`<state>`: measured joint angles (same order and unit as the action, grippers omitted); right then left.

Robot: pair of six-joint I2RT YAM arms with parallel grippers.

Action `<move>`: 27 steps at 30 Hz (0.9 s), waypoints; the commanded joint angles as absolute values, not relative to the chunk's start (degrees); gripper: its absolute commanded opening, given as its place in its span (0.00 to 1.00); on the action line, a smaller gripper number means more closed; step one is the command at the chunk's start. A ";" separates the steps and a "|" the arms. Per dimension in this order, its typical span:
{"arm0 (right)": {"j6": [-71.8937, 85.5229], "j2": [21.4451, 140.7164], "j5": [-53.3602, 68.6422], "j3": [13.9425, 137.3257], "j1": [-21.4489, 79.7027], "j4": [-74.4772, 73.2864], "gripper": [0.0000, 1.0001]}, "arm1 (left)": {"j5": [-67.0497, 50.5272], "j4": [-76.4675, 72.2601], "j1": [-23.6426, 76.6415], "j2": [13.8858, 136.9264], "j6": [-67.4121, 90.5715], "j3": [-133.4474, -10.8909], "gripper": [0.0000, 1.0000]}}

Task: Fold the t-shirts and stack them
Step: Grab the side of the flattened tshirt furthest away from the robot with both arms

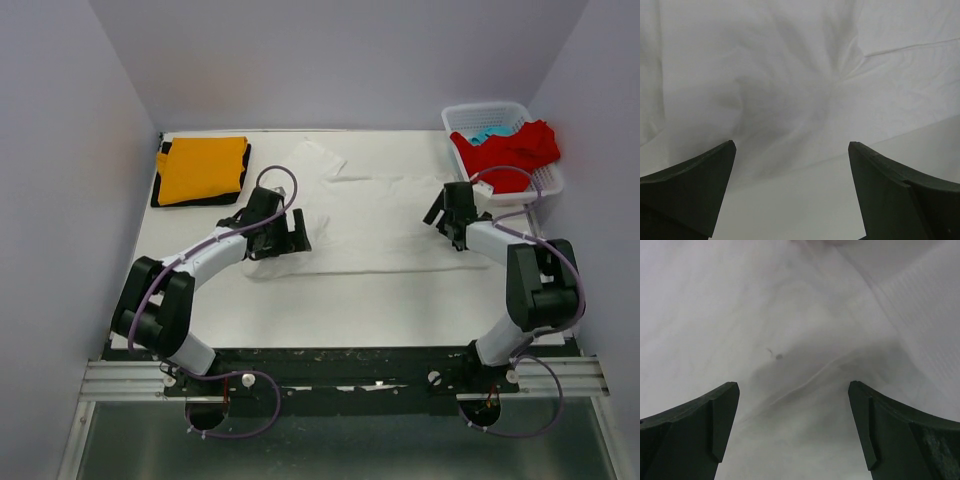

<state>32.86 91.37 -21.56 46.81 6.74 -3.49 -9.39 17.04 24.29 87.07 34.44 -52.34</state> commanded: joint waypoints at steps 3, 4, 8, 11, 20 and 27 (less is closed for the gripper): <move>26.83 98.39 -27.85 55.22 6.59 3.00 1.00 | -7.12 17.81 22.50 87.99 35.68 -51.04 0.99; 26.39 98.39 -26.59 55.49 6.59 2.42 1.00 | -7.08 17.78 22.50 87.70 35.60 -50.65 0.98; 26.54 94.15 -18.65 52.25 7.41 0.91 1.00 | -7.91 16.40 22.50 86.86 36.10 -49.07 0.98; 26.74 89.83 -16.76 49.52 12.19 -0.68 1.00 | -8.94 16.14 22.50 88.02 36.44 -49.29 0.99; 31.25 87.88 -9.54 42.46 21.97 2.76 1.00 | -9.78 16.29 22.50 88.31 38.97 -45.88 0.99; 37.50 89.91 -9.48 38.61 21.93 -3.72 1.00 | -11.37 15.79 22.59 84.41 41.75 -39.86 0.99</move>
<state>32.73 88.99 -11.29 41.47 22.15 1.32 -9.02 13.82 22.59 86.80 38.94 -45.54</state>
